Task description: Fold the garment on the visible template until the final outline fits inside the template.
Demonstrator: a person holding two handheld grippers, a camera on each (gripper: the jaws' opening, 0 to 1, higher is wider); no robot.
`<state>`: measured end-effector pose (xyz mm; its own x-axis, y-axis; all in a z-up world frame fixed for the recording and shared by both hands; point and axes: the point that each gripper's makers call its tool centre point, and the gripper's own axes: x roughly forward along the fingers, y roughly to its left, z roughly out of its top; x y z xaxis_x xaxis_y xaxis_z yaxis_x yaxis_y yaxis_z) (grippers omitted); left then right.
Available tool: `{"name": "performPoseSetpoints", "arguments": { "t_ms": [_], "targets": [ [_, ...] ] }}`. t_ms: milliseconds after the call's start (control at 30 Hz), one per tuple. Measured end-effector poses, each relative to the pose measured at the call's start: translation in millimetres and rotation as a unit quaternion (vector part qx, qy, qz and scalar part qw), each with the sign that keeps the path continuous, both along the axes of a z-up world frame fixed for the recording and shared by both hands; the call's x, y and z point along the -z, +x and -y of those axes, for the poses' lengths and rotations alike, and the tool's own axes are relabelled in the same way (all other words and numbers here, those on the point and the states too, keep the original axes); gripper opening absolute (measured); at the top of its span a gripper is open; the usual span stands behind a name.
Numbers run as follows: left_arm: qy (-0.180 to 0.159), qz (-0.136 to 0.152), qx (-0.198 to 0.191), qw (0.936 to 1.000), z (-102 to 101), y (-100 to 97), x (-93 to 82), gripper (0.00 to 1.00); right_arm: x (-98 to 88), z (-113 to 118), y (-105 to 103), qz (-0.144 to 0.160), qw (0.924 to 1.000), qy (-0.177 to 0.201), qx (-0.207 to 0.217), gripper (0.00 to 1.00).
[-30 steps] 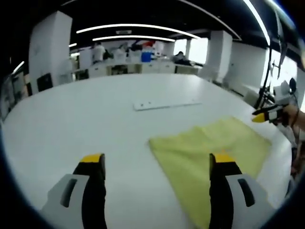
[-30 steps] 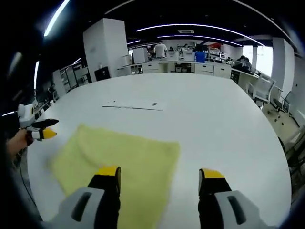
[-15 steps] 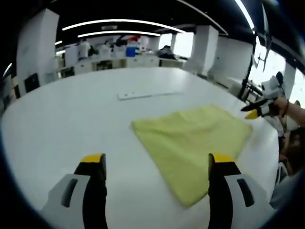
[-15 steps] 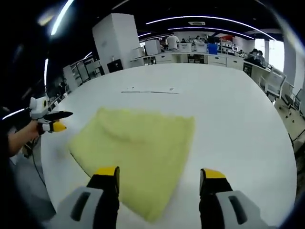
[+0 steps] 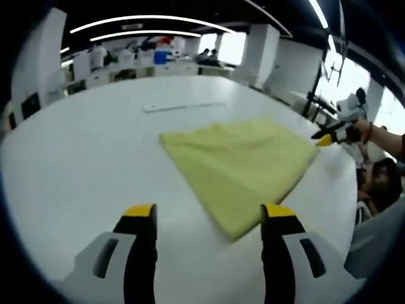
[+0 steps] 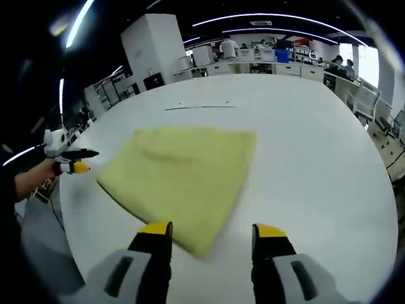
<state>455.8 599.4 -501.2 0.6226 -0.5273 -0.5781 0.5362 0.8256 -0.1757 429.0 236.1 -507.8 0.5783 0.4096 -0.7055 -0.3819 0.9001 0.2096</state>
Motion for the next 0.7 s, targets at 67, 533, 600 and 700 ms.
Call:
{"name": "performPoseSetpoints", "arguments": {
  "t_ms": [67,533,600,700],
  "targets": [
    [-0.009,-0.007,0.002,0.9999,3.1,-4.3,3.5,0.59,0.9,-0.4,-4.2,-0.001,1.0,0.001,-0.004,0.4],
    [-0.037,-0.034,0.036,0.9981,25.1,-23.0,14.1,0.23,6.0,0.5,-17.3,-0.01,0.9998,0.012,-0.015,0.11],
    [-0.033,-0.043,0.038,0.9978,25.5,-24.9,17.6,0.19,4.3,-0.4,-17.2,-0.006,0.9997,0.017,-0.019,0.08],
    [-0.033,-0.045,0.04,0.9976,25.7,-25.5,18.8,0.14,3.0,-1.7,-18.0,-0.003,0.9996,0.017,-0.024,0.02]
  ]
}}
